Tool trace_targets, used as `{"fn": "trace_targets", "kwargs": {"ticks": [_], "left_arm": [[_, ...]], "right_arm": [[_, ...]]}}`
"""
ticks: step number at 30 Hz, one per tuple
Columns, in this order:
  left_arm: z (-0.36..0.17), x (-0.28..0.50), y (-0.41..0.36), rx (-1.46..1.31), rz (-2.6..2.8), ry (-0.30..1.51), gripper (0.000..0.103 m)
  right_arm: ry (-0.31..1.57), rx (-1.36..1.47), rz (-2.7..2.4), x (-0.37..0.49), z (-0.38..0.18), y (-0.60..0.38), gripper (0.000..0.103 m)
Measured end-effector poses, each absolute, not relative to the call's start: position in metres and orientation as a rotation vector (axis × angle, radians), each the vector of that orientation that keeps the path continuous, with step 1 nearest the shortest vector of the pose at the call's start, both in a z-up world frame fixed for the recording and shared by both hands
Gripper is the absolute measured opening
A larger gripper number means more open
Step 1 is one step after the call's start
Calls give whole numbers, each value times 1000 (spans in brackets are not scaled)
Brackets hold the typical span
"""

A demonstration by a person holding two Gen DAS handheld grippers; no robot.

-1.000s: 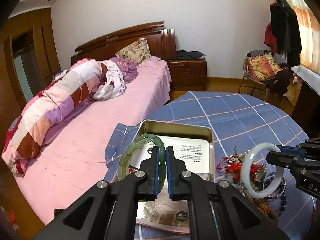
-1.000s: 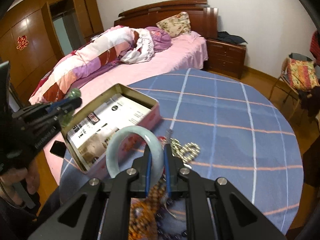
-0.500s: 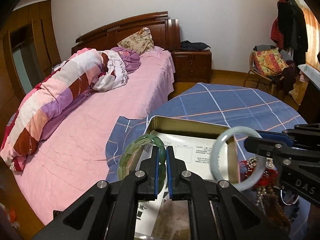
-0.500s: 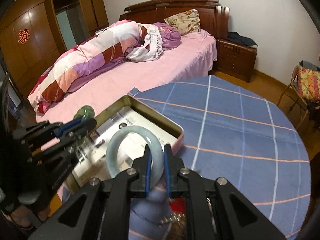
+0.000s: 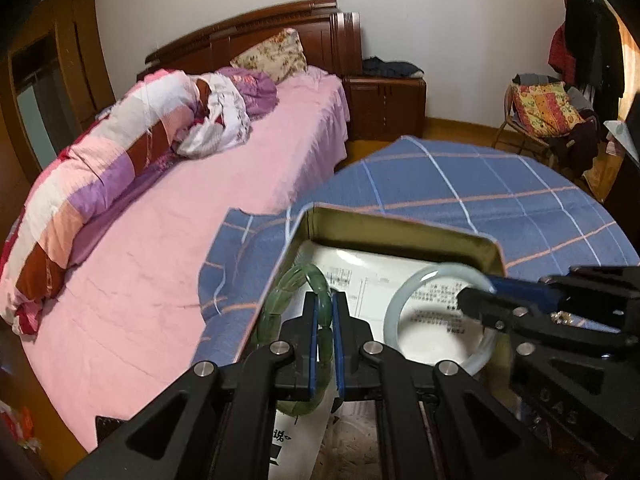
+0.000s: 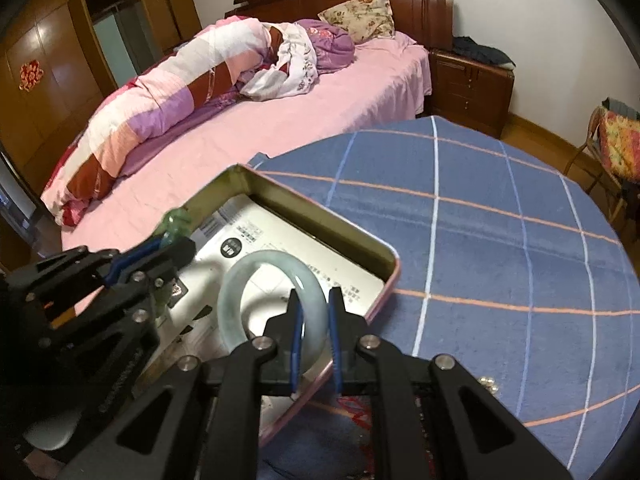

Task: Organize jewelry
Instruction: 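Carry both bangles into the open tin and open both tools to release them, then grasp the wooden prayer beads with the left tool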

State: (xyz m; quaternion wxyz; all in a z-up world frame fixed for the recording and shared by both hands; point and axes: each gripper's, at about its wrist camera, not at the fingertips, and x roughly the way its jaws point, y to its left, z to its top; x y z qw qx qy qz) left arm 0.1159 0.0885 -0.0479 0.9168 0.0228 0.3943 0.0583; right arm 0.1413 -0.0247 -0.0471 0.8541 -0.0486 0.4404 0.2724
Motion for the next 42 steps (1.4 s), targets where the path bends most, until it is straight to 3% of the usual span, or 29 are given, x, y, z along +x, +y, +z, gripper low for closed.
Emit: {"fn": "trace_targets", "kwargs": {"ticks": [20,23,25,26,28,34,42], "left_arm": [[-58,133,73,100,109,892,9],[-57,130,71,102,111,889,33],[-51,122,69,89,92,866,50],[-47,117,68,87,87,850,53],[-39,107,66,88,94,814,66],[-28,81,61,45,119,764,69],[-23,47,30,103,104,731,69]], "right_arm": [[916,-65,502,156,-48,-38,18],[905,-52,536,152,-45,-40,43],[875,-61,532,143,-37,-46,54],[856,-70,529,139,-32,-51,61],[818,-72,533,127,-22,-65,67],[774,-54,473,97,-11,-117,74],[813,-20,422,70,-34,-162,74]]}}
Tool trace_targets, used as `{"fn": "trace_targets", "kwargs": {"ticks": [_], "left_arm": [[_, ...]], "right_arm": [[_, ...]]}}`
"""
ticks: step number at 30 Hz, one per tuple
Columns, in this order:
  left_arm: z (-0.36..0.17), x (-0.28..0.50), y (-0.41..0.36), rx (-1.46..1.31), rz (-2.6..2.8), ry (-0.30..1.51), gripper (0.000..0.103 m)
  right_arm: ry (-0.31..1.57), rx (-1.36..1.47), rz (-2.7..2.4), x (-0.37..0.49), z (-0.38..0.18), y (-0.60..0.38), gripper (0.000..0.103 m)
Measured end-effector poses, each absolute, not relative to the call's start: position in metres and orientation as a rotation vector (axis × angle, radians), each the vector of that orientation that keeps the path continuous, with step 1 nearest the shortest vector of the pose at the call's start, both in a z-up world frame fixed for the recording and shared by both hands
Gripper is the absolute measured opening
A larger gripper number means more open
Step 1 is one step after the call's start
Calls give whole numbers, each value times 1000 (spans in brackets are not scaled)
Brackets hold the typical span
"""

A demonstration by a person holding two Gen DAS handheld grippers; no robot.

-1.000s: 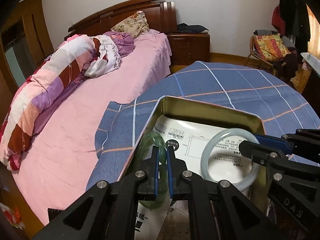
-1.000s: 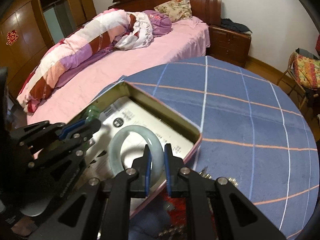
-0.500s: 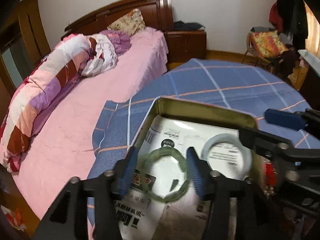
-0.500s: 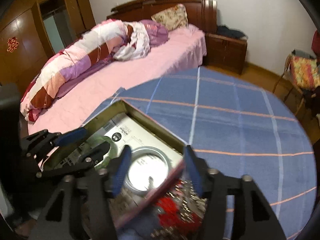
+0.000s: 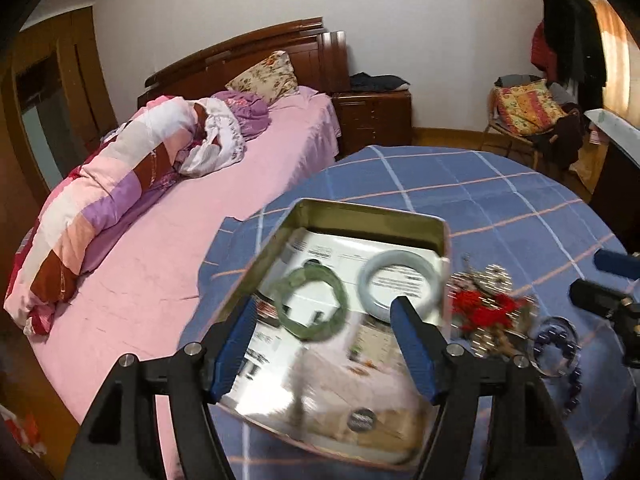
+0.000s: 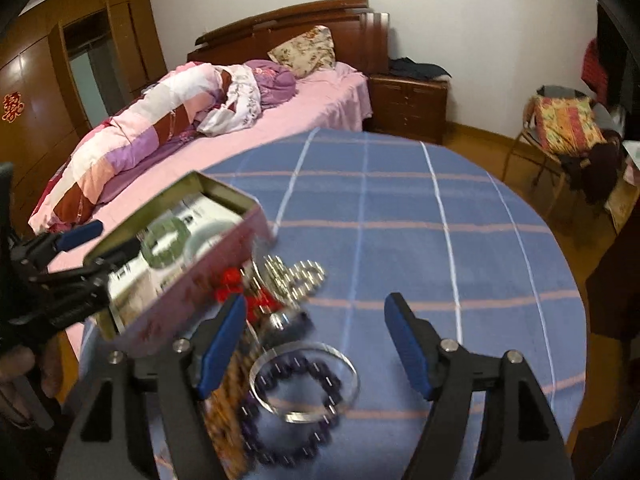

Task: Organize jewelry
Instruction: 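Grasp the wooden prayer beads with the left tool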

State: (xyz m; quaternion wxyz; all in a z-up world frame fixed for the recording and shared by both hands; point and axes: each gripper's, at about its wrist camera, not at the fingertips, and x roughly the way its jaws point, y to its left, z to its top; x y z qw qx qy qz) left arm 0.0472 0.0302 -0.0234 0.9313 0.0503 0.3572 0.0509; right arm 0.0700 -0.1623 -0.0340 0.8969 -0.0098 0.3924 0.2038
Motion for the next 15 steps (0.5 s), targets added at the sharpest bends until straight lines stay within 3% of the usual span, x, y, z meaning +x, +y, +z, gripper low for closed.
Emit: {"fn": "trace_targets", "kwargs": {"ticks": [15], "left_arm": [[-32,18,-31,101,9,723,69]], "right_arm": [[852,43,368,54,-70,-198,74]]}}
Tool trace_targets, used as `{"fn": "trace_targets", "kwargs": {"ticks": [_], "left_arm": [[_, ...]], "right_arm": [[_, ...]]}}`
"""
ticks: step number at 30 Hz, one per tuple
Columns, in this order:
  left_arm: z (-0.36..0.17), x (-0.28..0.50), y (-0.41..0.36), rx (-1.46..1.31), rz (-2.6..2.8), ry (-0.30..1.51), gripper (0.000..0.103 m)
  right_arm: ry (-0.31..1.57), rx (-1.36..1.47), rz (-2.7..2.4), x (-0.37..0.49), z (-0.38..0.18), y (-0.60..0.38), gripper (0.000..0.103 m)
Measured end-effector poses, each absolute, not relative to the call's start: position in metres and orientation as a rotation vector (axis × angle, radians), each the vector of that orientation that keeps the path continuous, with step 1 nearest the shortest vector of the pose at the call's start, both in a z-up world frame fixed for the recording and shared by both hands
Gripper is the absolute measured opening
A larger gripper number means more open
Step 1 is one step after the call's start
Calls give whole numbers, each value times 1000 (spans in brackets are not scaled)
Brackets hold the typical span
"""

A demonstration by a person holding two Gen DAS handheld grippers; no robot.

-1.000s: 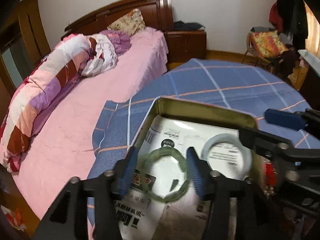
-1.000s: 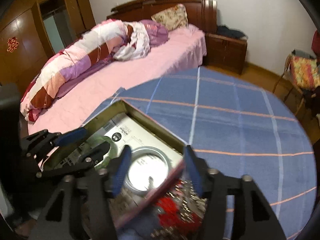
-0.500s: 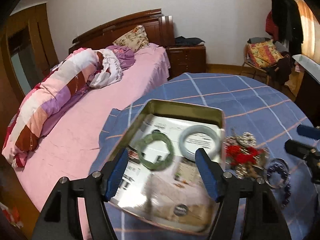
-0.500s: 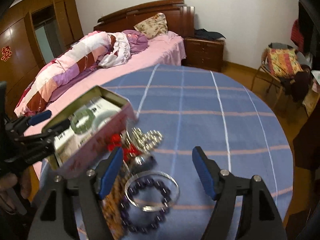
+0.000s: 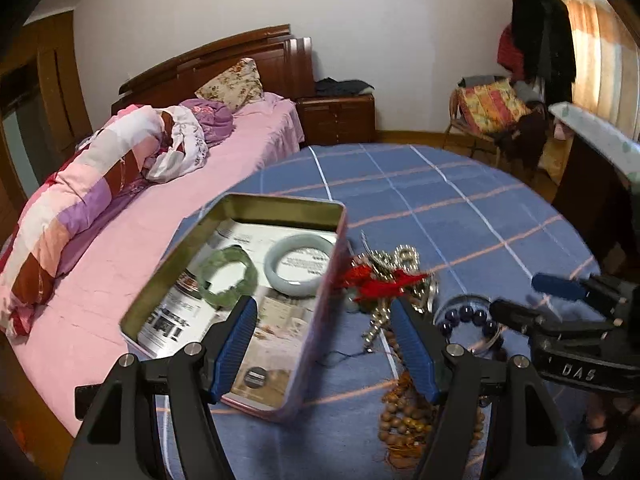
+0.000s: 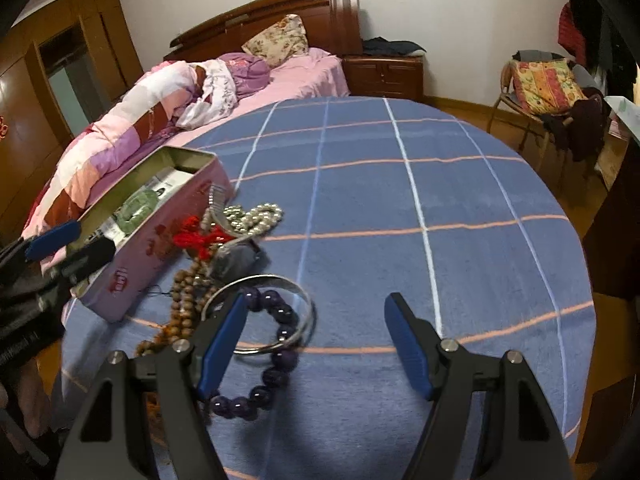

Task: Organize jewelry
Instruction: 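Grasp the wooden prayer beads with the left tool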

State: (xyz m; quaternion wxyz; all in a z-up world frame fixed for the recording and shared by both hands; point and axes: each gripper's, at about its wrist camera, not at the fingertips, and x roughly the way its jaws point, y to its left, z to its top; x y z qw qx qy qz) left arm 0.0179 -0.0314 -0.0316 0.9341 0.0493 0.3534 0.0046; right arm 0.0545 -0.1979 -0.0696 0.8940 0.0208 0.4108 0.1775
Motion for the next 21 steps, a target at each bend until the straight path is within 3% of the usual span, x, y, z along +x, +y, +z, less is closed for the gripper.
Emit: {"fn": "trace_targets", "kwargs": {"ticks": [6,7,11,12,14,15,21], "left_arm": [[-47,21,-53,134,-35,752,66],[-51,23,-58,143,-46,765,57],[-70,37,-66,128,-96,846,45],[-75,40,-67,124,-105,864,38],[-80,41,-70,118,-132,883,11],[-82,43,-70,114,-152,896,8],[-61,24,-65,97,-179,822,6]], "right_arm": [[836,-4,371,46,-72,-196,74],[839,-8,373,45,-74,-196,74],[843,-9,369,45,-78,-200,74],[843,-3,363,45,-79,-203,74],[841,12,359,45,-79,-205,74],[839,18,357,46,-79,-207,74],[826,20,353,44,-77,-207,74]]}}
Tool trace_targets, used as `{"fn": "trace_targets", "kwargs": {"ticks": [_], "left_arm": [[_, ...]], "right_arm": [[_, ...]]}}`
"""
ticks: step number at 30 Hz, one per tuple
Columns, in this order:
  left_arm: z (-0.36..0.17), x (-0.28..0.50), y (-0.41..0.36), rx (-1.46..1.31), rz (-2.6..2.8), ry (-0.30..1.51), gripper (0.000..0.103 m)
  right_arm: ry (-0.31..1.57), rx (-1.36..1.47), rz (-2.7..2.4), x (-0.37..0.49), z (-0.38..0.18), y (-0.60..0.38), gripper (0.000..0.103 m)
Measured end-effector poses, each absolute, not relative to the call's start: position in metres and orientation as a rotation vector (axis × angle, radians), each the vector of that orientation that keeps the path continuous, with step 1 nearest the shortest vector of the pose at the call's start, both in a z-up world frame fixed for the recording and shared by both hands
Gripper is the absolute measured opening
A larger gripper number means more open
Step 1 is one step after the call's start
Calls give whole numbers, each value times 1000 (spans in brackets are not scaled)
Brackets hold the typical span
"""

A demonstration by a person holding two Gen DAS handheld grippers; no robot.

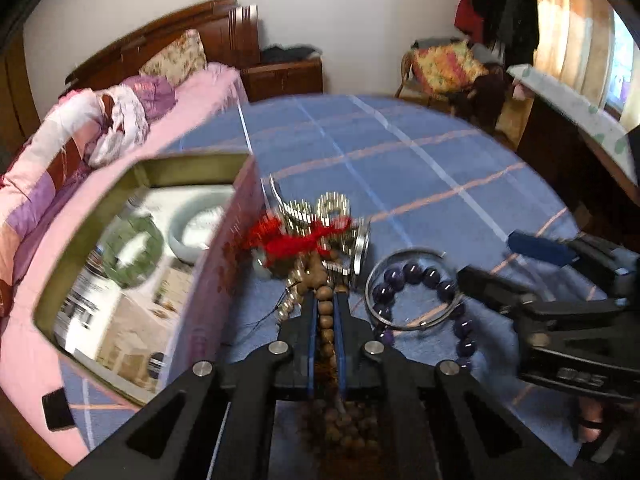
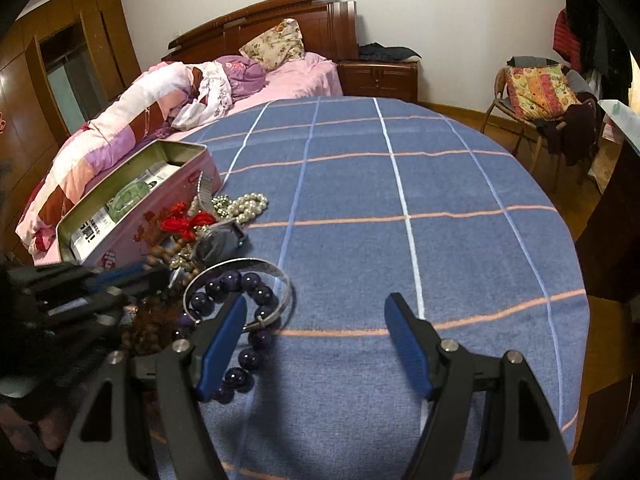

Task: Organize jewelry
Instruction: 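Grasp the wooden prayer beads with the left tool, then lift the prayer beads with the left tool and carry them toward the tin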

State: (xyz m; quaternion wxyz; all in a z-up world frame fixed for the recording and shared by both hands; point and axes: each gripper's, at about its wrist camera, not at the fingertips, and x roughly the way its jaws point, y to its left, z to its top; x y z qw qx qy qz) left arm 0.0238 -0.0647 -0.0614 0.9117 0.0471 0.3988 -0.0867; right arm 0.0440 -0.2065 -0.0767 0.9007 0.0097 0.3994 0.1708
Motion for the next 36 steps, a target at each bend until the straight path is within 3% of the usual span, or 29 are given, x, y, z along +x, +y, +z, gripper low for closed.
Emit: {"fn": "trace_targets", "kwargs": {"ticks": [18,23,36], "left_arm": [[25,-14,-30,2,-204,613,6],[32,-16,-23,-14,-201,595,6],[14,-10,-28,1,-190,627,6]], "right_arm": [[814,15,378,42,-68,-206,73],[817,-17,413,40,-66,-197,55],[875,-23,416,50,-81,-189,40]]}}
